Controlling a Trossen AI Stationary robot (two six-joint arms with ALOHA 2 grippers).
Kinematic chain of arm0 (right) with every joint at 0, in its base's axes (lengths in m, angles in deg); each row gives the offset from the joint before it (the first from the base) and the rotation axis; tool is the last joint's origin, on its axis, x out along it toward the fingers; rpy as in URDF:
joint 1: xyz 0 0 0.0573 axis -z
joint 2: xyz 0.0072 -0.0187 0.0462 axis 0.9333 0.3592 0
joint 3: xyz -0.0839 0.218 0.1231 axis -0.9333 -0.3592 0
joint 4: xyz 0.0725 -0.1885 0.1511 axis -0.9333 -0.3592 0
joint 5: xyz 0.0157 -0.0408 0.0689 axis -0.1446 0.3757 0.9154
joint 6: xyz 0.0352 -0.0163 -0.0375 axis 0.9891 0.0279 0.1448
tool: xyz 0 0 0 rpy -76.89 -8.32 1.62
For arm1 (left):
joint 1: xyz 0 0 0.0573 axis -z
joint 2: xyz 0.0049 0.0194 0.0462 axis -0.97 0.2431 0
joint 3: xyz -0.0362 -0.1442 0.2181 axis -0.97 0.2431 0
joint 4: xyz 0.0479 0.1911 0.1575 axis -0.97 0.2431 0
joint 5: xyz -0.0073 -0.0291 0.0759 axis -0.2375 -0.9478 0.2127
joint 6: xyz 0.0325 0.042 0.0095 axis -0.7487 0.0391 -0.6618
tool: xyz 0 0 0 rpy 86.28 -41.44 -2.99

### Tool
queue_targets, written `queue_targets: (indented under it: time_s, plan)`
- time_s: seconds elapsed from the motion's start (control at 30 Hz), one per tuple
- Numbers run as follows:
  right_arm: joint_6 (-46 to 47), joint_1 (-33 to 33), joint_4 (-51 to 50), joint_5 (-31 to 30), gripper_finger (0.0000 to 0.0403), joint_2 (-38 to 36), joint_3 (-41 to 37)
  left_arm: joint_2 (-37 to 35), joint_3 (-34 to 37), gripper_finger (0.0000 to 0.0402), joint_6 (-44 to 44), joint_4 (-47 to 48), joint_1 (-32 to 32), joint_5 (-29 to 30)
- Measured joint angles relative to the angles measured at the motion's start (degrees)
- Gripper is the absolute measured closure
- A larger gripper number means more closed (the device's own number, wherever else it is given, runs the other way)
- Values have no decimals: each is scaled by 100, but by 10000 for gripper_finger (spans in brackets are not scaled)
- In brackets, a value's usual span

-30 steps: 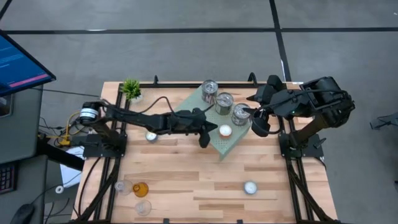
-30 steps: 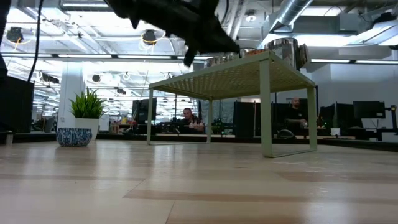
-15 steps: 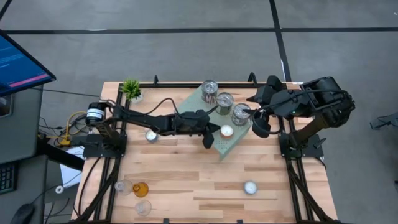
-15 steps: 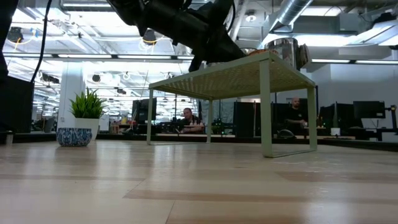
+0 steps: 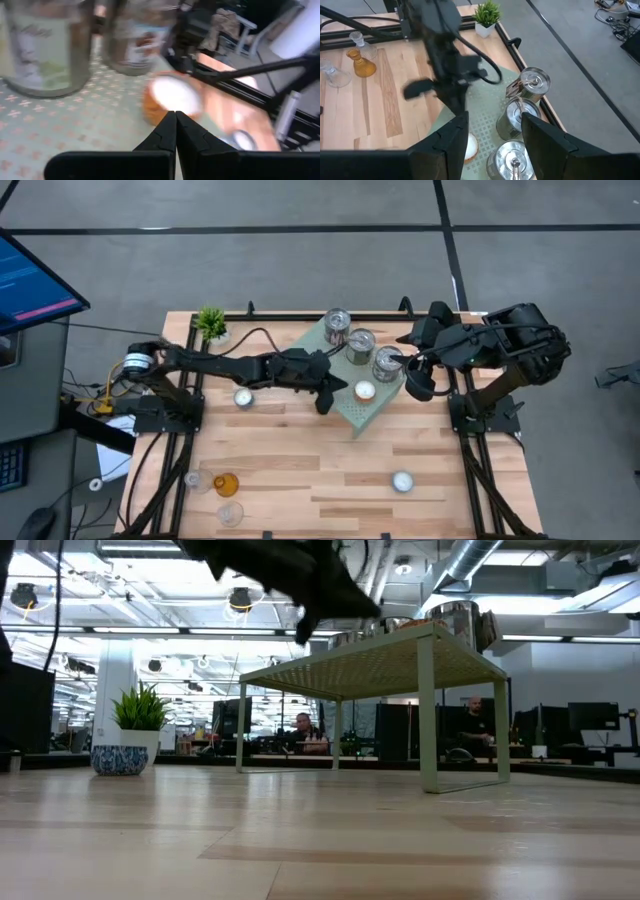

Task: Stock candles on shelf
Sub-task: Put the orange scented candle on the shelf, then put the bottom blue scented candle on the shelf

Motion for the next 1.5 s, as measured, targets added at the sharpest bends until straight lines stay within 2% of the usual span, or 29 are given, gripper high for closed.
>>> queue_targets:
  time_s: [0.17,0.4,0.87,1.13,1.2,1.33,1.5]
  plan:
    - [2,0,2,0,230,0,0,-178,-10,401,-108,155,230,53]
    - [4,0,7,0,230,0,0,375,1,401,56,-125,322,-55]
    - [17,0,15,0,230,0,0,1016,-604,401,-113,-244,156,-239]
    - [22,2,2,44,230,0,0,894,-611,400,-28,-173,140,-570]
    - [178,3,1,349,230,0,0,736,-611,400,-8,51,168,-812]
    - [869,-50,9,1494,230,-11,-339,120,-611,396,-78,846,187,-1027]
    - [1694,-623,-1,2391,223,-31,-1584,-902,-611,366,-471,1798,159,-1000]
